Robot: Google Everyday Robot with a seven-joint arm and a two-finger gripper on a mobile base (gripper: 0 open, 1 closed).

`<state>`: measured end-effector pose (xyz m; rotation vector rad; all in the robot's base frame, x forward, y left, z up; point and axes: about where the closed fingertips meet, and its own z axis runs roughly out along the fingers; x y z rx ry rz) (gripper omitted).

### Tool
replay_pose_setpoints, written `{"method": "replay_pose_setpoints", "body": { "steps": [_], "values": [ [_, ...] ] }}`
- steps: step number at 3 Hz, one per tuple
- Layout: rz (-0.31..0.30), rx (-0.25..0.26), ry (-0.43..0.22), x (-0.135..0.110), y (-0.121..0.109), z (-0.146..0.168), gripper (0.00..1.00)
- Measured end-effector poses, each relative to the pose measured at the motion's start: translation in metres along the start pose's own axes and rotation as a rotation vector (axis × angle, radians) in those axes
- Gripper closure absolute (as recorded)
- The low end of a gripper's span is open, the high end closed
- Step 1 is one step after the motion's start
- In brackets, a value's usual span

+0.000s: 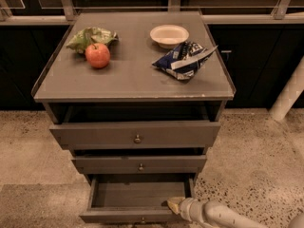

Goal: Open bottom drawer

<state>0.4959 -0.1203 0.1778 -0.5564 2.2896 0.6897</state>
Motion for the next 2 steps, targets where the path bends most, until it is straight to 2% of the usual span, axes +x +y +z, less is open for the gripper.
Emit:
{"method": "replay_pose_setpoints", "body": {
  "steps": [1,2],
  "values": [
    [-0.011,-0.029,-0.013,0.0079,0.0236,-0.0162,1.00],
    [-0.013,-0.029,-0.015,0.0070,0.0242,-0.0177,1.00]
  ]
}}
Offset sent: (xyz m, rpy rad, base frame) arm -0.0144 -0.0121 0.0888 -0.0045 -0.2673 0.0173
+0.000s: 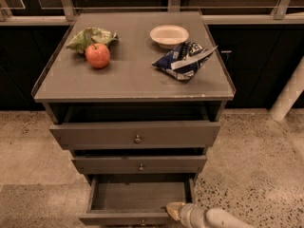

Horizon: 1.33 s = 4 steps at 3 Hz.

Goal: Open bottom drawer

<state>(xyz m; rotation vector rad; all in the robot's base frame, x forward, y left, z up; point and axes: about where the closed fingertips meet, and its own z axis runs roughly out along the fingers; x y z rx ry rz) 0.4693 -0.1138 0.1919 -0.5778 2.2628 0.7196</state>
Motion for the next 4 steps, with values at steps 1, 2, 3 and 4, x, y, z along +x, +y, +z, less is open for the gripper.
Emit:
{"method": "replay_pose_setpoints", "body": {
  "steps": [1,2,3,4],
  "values": [
    [-0.062,0.069,-0.089,-0.035,-0.004,-0.022,1.00],
    [-0.050,0.092,-0.136,-0.051,-0.008,-0.032,0.82],
    [-0.052,0.090,-0.131,-0.049,-0.007,-0.030,0.59],
    [-0.052,0.090,-0.131,-0.049,-0.007,-0.030,0.36]
  ]
}}
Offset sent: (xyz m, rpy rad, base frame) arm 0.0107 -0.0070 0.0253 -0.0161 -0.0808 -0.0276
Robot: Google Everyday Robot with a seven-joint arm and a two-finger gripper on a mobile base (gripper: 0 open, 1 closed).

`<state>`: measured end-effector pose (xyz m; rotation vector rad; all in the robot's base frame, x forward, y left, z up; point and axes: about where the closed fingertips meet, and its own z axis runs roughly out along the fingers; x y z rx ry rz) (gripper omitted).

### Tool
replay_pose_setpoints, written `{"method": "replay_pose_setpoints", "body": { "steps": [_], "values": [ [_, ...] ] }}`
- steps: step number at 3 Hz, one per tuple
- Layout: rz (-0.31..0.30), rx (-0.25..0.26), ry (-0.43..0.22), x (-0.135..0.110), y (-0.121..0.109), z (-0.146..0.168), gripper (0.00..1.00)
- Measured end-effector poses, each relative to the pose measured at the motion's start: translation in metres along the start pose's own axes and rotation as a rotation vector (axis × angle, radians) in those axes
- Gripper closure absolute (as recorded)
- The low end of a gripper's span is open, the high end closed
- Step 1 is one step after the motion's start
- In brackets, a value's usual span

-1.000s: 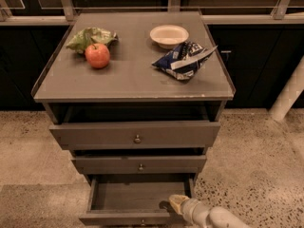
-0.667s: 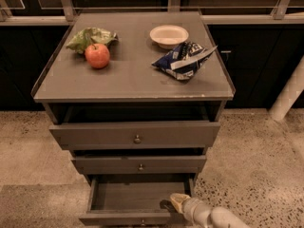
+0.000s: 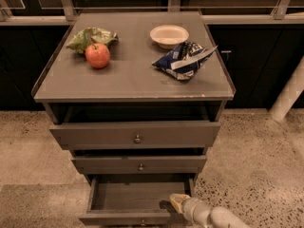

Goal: Open bottom drawer

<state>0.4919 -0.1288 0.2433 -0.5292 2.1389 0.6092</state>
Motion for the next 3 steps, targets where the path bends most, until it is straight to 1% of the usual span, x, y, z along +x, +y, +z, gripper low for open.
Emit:
{"method": "replay_pose_setpoints", "body": {
  "steps": [1,2,3],
  "values": [
    [0.000,0.000,0.000,0.0000,0.0000,0.0000,0.04],
    [0.000,0.000,0.000,0.0000,0.0001,0.0001,0.00],
    [0.000,0.000,0.000,0.0000,0.0001,0.0001,0.00]
  ]
}}
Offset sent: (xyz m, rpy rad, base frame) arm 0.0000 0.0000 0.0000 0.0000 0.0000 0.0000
